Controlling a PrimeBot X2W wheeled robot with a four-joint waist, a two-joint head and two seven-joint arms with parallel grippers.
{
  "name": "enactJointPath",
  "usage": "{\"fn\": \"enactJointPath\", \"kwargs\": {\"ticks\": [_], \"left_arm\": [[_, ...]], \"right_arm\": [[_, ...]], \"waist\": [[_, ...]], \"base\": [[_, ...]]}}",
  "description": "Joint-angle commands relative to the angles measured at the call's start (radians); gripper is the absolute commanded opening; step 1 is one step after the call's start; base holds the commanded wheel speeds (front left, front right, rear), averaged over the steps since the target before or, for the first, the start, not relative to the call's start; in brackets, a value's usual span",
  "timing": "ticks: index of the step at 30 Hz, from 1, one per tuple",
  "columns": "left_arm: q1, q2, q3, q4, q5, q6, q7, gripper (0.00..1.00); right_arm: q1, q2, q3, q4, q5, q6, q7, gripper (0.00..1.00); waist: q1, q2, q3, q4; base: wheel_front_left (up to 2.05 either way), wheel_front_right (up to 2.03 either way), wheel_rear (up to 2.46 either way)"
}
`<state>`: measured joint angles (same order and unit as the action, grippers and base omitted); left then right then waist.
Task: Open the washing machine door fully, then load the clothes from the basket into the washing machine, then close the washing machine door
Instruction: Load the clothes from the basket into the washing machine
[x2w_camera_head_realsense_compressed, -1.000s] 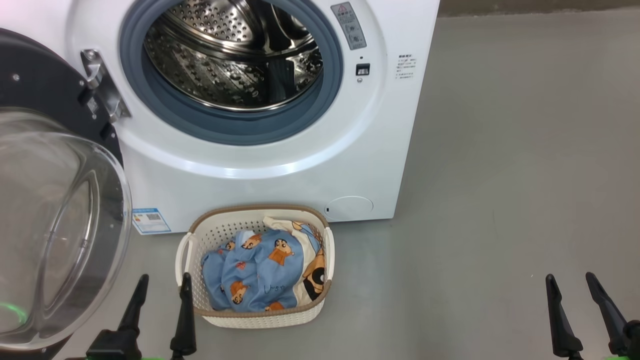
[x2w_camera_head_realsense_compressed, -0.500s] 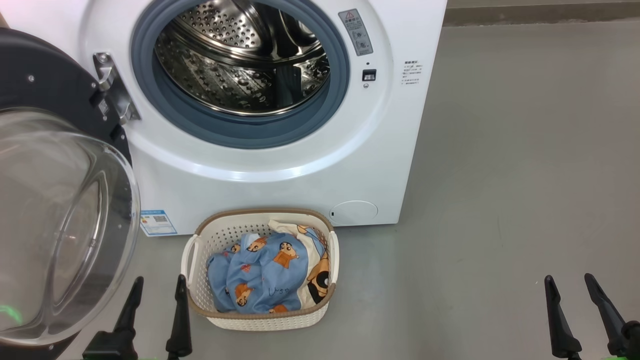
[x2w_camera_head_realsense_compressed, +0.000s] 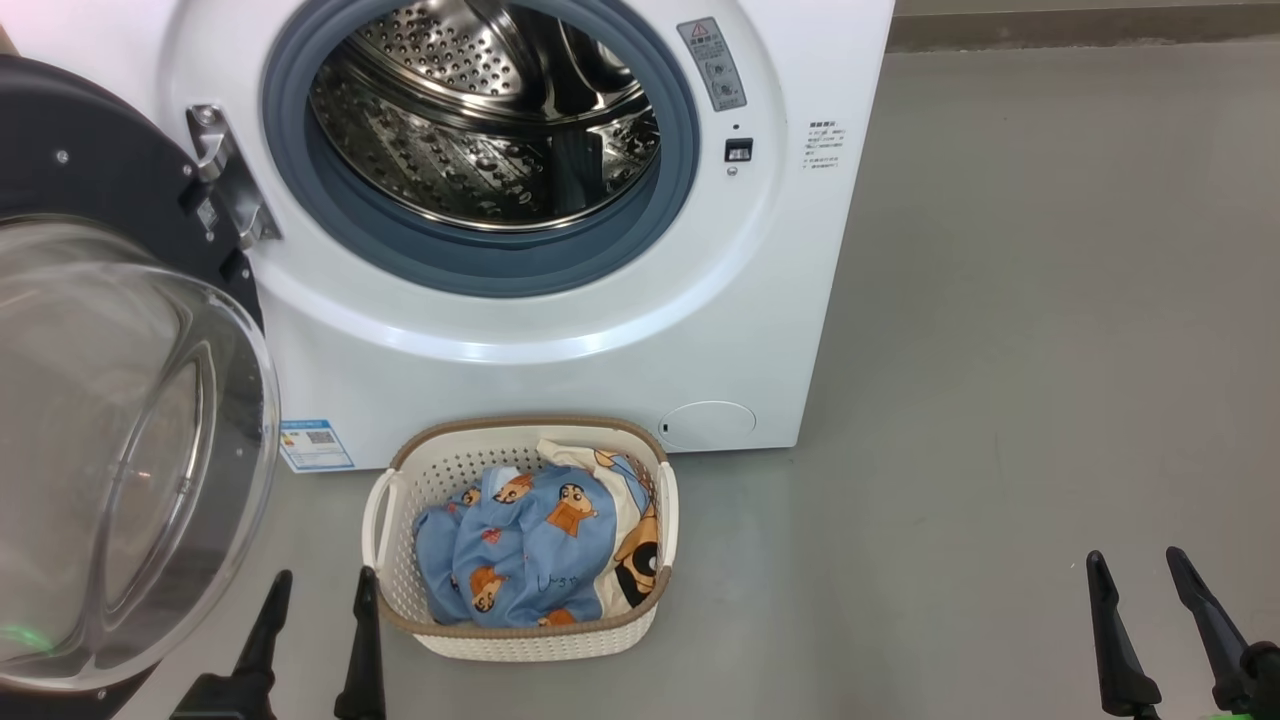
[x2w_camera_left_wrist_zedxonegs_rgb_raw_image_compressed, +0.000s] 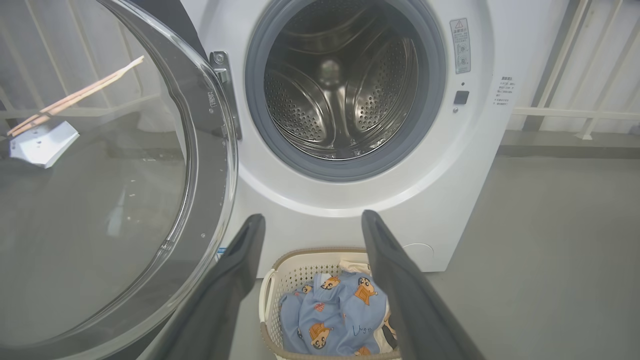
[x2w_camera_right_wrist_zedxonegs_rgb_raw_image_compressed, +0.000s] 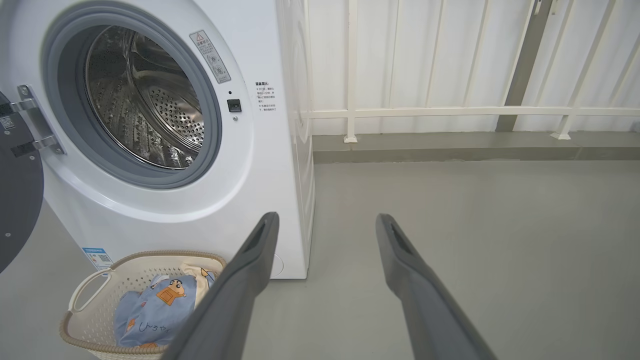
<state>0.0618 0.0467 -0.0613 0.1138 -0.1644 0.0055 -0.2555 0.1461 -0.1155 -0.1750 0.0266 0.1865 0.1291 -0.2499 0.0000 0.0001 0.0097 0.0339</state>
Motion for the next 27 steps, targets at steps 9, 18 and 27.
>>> {"fn": "enactJointPath", "kwargs": {"ticks": [9,18,27], "left_arm": [[-0.024,0.004,0.037,-0.003,-0.019,0.001,-0.006,1.0],[-0.03,0.004,0.042,-0.015,-0.003,0.01,-0.006,1.0],[-0.026,0.004,0.036,-0.014,0.001,0.011,-0.006,1.0]], "right_arm": [[-0.009,-0.016,0.026,-0.02,0.006,0.002,-0.012,1.0],[-0.012,-0.017,0.024,-0.018,0.007,0.002,-0.012,1.0],[-0.013,-0.015,0.022,-0.021,0.012,0.002,-0.012,1.0]], "waist": [[0.0,-0.0001,0.003,-0.003],[0.0,-0.0001,0.004,-0.005],[0.0,-0.0001,0.012,-0.004]], "base": [[0.72,-0.72,0.0],[1.36,-1.36,0.0],[0.44,-0.44,0.0]]}}
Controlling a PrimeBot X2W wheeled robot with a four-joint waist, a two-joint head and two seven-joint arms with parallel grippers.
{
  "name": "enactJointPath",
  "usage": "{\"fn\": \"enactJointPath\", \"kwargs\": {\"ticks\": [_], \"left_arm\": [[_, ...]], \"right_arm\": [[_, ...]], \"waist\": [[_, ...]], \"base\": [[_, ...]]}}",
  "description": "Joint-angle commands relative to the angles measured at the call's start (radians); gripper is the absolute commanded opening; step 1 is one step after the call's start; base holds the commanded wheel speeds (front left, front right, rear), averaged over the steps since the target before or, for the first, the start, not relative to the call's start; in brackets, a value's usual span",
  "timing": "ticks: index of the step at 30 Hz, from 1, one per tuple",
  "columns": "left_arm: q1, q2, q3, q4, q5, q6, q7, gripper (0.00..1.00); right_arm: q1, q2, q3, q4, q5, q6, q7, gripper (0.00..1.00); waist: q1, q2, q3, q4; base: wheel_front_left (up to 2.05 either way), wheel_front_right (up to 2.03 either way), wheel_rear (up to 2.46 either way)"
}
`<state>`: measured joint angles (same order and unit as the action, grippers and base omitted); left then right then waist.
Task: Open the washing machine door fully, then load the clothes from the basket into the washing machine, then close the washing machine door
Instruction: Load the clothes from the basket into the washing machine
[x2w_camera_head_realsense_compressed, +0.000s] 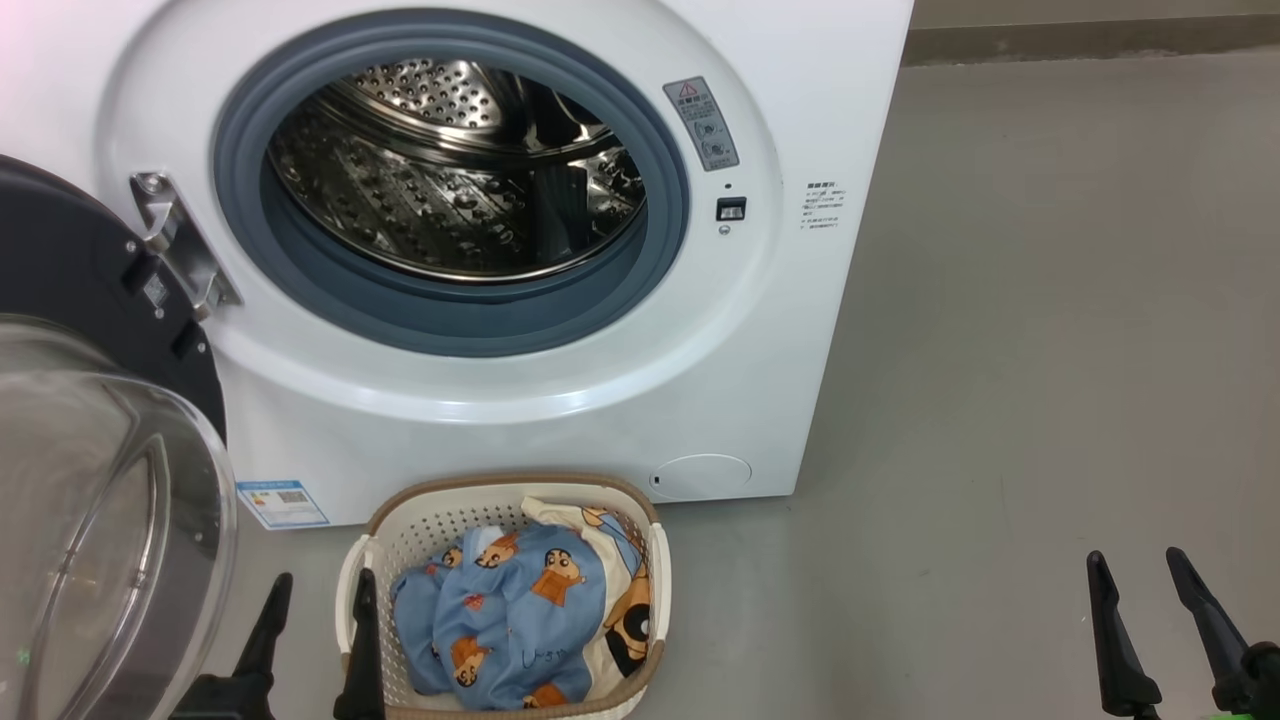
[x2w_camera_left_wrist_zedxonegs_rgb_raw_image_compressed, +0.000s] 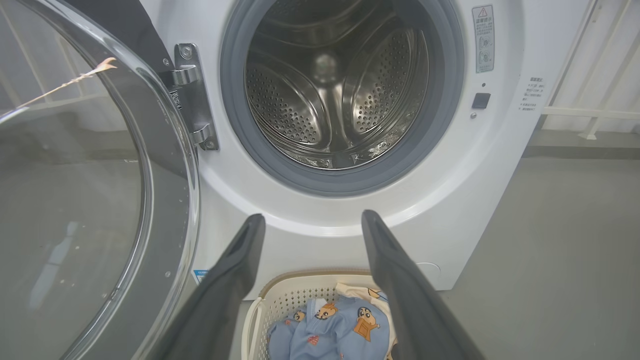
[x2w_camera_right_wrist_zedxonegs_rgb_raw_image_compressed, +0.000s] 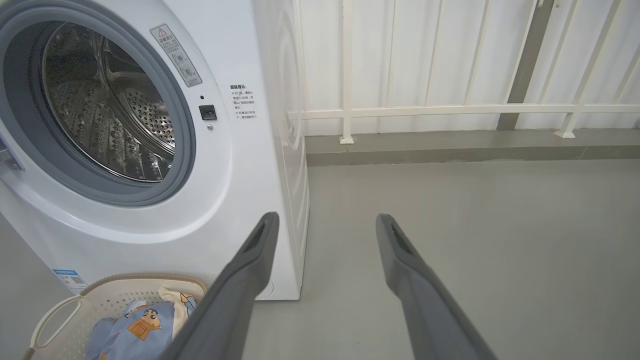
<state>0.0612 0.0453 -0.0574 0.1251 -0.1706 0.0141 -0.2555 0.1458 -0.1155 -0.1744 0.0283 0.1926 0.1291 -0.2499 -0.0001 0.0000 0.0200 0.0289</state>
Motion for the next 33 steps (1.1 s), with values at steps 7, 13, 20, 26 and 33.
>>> {"fn": "enactJointPath", "kwargs": {"ticks": [7,13,20,26,33], "left_arm": [[-0.026,0.005,0.027,-0.039,-0.004,-0.001,-0.006,1.0],[-0.025,0.005,0.019,-0.049,-0.004,0.0,-0.006,1.0],[-0.029,0.005,0.006,-0.049,0.005,-0.001,-0.006,1.0],[-0.037,0.005,-0.009,-0.036,0.026,0.003,-0.006,1.0],[-0.067,0.006,-0.023,0.021,0.061,-0.004,-0.006,1.0]], "right_arm": [[-0.018,-0.016,0.02,-0.024,0.008,0.002,-0.012,1.0],[-0.024,-0.017,0.022,-0.025,0.011,0.002,-0.012,1.0],[-0.037,-0.016,0.028,-0.024,0.016,0.002,-0.012,1.0],[-0.051,-0.012,0.032,-0.021,0.022,0.002,-0.012,1.0],[-0.086,-0.006,0.04,-0.021,0.036,0.002,-0.012,1.0]], "waist": [[0.0001,0.0,0.012,0.001],[0.0001,0.0,0.023,-0.003],[0.0001,0.0,0.046,-0.017],[0.0001,0.0,0.066,-0.041],[0.0001,0.0,0.117,-0.1]], "base": [[0.0,0.0,0.0],[0.0,0.0,0.0],[0.0,0.0,0.0],[0.0,0.0,0.0],[0.0,0.0,0.0]]}}
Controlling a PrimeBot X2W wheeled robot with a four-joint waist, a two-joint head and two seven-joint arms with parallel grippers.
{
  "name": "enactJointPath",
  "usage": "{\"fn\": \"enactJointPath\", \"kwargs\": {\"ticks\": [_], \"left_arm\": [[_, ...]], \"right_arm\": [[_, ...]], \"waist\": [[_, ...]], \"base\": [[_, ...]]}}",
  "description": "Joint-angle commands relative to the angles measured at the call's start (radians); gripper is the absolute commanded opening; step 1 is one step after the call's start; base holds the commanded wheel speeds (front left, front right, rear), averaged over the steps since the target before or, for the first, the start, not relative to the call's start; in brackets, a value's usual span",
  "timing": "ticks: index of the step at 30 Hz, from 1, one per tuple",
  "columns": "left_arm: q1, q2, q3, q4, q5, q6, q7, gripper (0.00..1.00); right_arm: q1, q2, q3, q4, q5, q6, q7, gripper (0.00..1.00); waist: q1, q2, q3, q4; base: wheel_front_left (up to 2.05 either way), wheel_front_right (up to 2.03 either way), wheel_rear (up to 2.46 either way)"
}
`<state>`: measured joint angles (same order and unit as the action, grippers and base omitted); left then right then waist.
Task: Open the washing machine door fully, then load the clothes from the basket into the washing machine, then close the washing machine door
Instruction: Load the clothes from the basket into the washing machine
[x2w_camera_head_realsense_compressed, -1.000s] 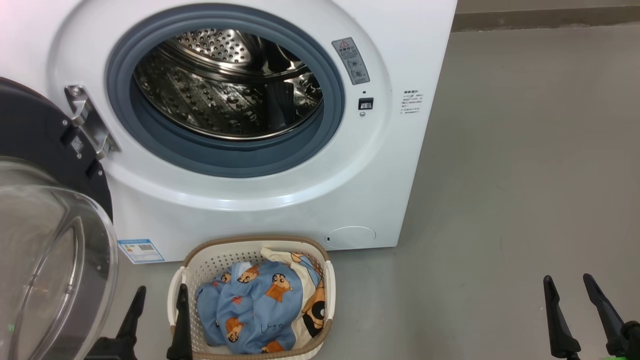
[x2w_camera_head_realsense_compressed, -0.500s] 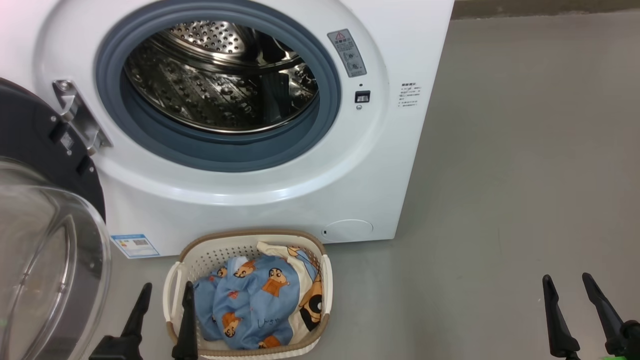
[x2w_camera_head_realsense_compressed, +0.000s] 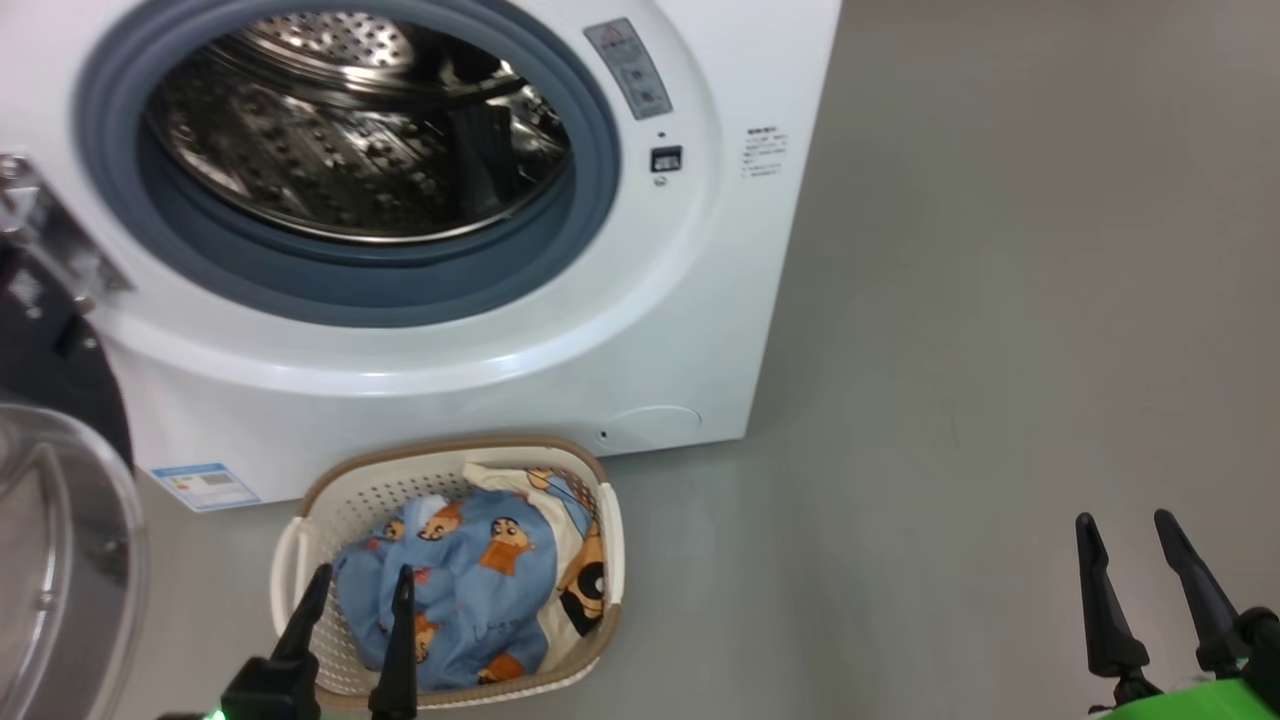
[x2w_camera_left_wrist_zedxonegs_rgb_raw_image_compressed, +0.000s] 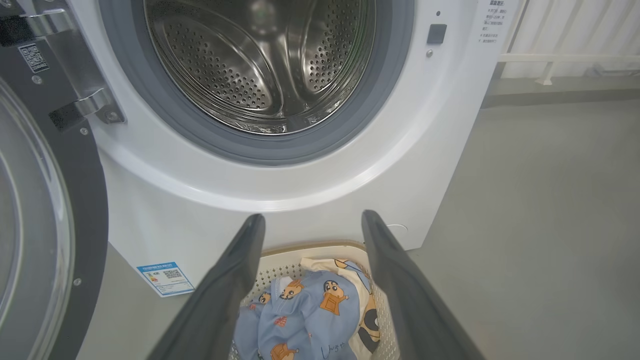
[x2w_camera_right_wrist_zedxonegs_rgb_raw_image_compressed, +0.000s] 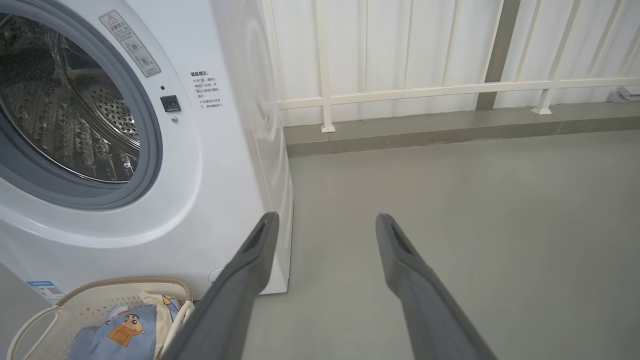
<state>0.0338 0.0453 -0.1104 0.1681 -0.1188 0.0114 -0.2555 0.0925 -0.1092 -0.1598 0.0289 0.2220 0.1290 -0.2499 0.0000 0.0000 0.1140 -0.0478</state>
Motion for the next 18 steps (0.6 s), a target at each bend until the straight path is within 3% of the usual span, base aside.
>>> {"fn": "enactJointPath", "kwargs": {"ticks": [1,11,18], "left_arm": [[-0.046,0.006,0.031,-0.017,0.008,-0.004,-0.006,1.0],[-0.104,0.029,0.047,0.044,0.005,-0.022,-0.006,1.0],[-0.149,0.042,0.056,0.14,-0.006,-0.009,0.062,1.0]], "right_arm": [[-0.036,-0.012,0.026,-0.022,0.008,0.002,-0.012,1.0],[-0.085,-0.007,0.047,-0.018,0.03,0.002,-0.012,1.0],[-0.109,-0.014,0.064,-0.01,0.043,0.002,-0.012,1.0]], "waist": [[0.0,0.0,0.032,-0.031],[0.0,0.0,0.117,-0.126],[0.0,0.0,0.161,-0.176]], "base": [[0.0,0.0,0.0],[0.0,0.0,0.0],[0.0,0.0,0.0]]}}
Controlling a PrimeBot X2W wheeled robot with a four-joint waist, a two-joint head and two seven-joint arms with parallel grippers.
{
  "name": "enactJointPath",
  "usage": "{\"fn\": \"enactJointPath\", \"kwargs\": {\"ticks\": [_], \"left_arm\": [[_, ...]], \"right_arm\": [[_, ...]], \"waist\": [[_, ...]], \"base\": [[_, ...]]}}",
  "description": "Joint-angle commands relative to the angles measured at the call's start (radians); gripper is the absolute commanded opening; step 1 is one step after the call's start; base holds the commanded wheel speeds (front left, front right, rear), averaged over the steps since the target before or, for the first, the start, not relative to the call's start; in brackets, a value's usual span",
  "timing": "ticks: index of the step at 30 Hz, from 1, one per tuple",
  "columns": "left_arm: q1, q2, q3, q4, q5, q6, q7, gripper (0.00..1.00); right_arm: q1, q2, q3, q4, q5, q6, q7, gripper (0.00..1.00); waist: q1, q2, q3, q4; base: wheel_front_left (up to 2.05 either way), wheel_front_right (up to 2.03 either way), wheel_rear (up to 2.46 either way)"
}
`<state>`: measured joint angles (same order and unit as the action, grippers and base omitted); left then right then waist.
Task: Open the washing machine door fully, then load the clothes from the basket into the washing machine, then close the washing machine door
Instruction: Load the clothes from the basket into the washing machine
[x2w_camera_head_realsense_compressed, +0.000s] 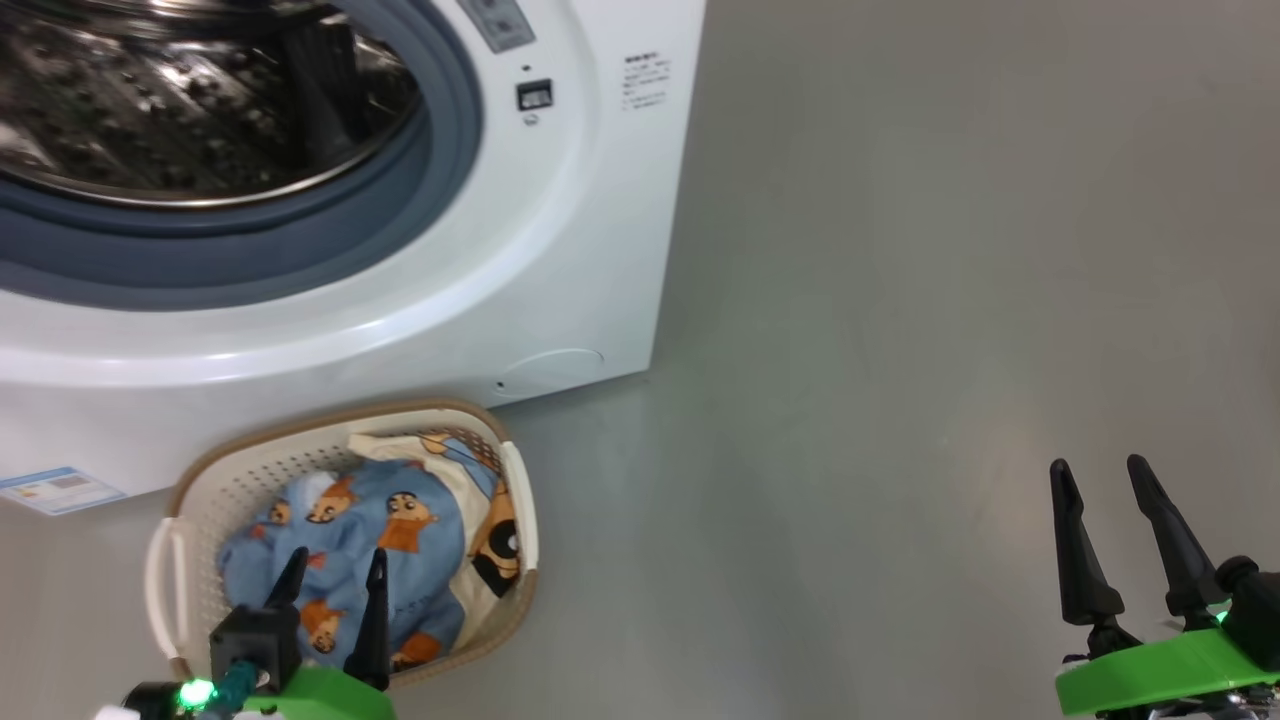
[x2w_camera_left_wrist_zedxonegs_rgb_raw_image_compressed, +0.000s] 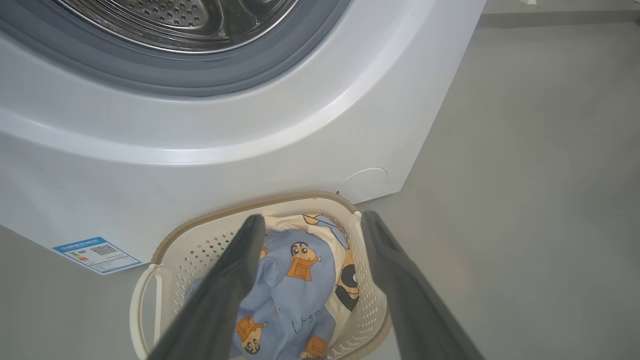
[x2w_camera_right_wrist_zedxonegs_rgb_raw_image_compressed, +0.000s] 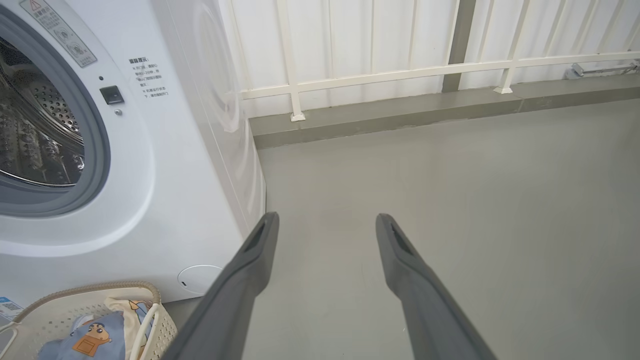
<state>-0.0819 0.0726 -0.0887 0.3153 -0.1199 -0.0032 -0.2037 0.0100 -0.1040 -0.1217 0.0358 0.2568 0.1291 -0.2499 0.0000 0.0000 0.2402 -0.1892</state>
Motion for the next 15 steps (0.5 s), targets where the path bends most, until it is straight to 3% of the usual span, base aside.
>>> {"fn": "enactJointPath", "kwargs": {"ticks": [1,15], "left_arm": [[-0.041,0.016,0.036,0.003,-0.009,0.008,0.023,1.0],[-0.192,0.054,0.075,0.171,-0.054,0.026,0.162,1.0]], "right_arm": [[-0.03,-0.021,0.028,-0.015,0.011,0.002,-0.012,1.0],[-0.078,-0.035,0.052,-0.009,0.044,0.002,-0.012,1.0]], "waist": [[0.0,0.0,0.041,-0.04],[0.0,0.0,0.152,-0.091]], "base": [[0.0,0.0,0.0],[0.0,0.0,0.0]]}}
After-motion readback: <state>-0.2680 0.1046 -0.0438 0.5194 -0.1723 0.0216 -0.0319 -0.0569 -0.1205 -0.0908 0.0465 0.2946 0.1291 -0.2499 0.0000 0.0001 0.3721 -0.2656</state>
